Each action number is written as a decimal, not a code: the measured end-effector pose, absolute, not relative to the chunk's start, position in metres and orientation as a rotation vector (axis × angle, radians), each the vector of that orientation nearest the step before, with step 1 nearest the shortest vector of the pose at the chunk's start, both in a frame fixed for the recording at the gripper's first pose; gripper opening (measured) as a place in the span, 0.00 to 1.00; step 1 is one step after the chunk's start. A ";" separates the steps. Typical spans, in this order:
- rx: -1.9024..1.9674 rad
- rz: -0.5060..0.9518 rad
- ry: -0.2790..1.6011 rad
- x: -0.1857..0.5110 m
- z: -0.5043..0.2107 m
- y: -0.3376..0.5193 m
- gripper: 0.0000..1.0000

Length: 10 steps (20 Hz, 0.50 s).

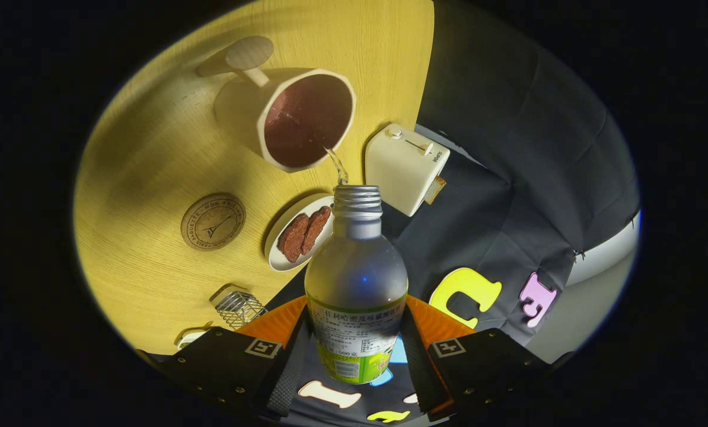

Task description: Take the bottle from table, then pour the juice into the cup, finally place the bottle on the coaster

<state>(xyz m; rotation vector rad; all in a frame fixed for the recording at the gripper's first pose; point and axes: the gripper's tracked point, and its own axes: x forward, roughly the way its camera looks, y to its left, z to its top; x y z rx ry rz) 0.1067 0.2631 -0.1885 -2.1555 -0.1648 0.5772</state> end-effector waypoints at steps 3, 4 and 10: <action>-2.173 0.590 -0.167 0.105 -0.192 0.265 0.77; -2.178 0.595 -0.168 0.104 -0.193 0.266 0.77; -2.177 0.604 -0.160 0.100 -0.200 0.271 0.77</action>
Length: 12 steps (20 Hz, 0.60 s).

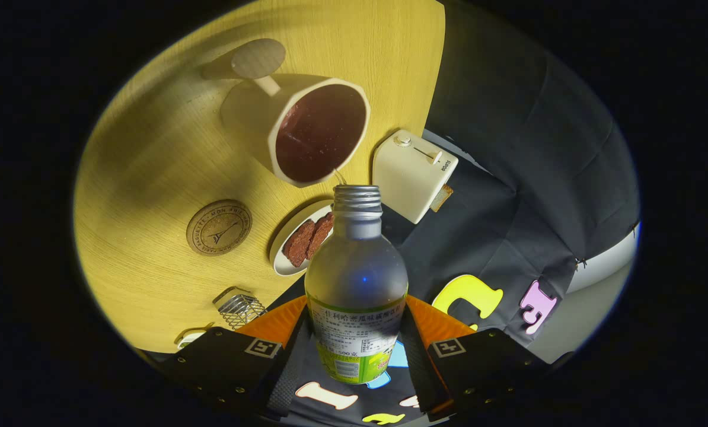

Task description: Take the bottle from table, then pour the juice into the cup, finally place the bottle on the coaster

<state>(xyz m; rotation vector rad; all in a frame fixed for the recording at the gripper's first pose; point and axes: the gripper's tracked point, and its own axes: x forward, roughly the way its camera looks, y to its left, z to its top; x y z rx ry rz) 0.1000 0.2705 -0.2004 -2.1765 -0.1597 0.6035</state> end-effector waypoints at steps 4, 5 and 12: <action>-2.169 0.613 -0.151 0.095 -0.205 0.274 0.77; -2.166 0.615 -0.149 0.094 -0.207 0.274 0.77; -2.127 0.625 -0.095 0.091 -0.216 0.272 0.77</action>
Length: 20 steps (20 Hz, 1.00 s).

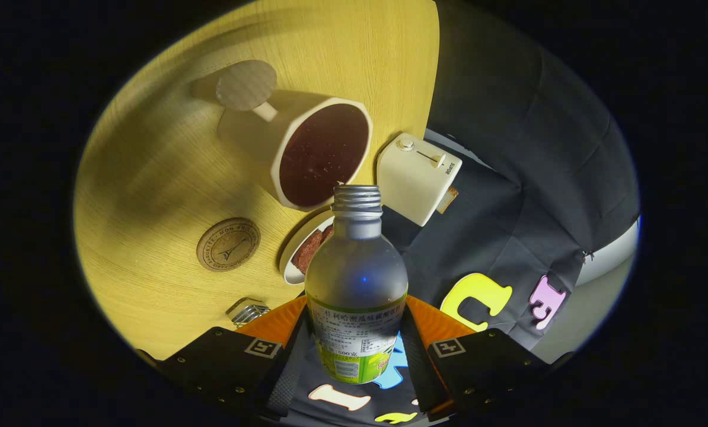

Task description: Take the bottle from table, then pour the juice into the cup, finally place the bottle on the coaster

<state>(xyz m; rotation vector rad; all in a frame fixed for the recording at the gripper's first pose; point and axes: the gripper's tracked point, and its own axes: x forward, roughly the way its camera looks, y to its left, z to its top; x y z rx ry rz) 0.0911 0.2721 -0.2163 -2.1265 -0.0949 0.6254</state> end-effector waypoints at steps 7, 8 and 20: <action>-2.046 0.639 -0.028 0.084 -0.227 0.270 0.77; -2.035 0.639 -0.020 0.084 -0.228 0.270 0.77; -1.903 0.628 0.039 0.082 -0.240 0.268 0.77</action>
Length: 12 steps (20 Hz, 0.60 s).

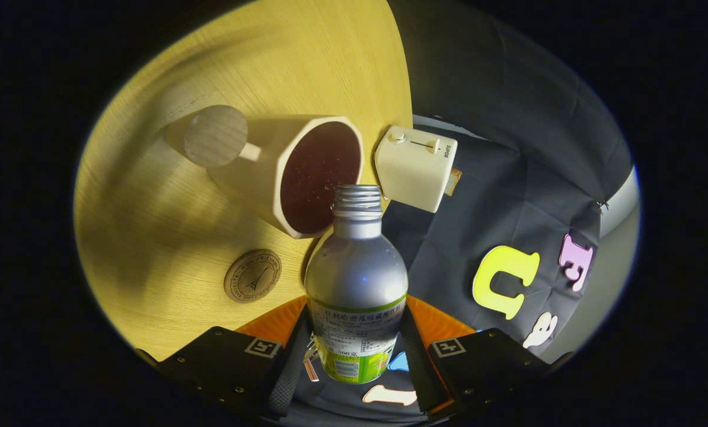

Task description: Take the bottle from table, then pour the juice into the cup, finally place the bottle on the coaster

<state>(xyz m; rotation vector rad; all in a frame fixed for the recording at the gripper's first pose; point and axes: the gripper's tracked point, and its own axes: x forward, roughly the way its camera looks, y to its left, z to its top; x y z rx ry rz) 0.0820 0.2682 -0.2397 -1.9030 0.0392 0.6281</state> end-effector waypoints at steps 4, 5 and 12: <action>-1.828 0.629 0.070 0.082 -0.246 0.266 0.77; -1.810 0.627 0.078 0.082 -0.247 0.266 0.77; -1.676 0.605 0.095 0.084 -0.241 0.256 0.76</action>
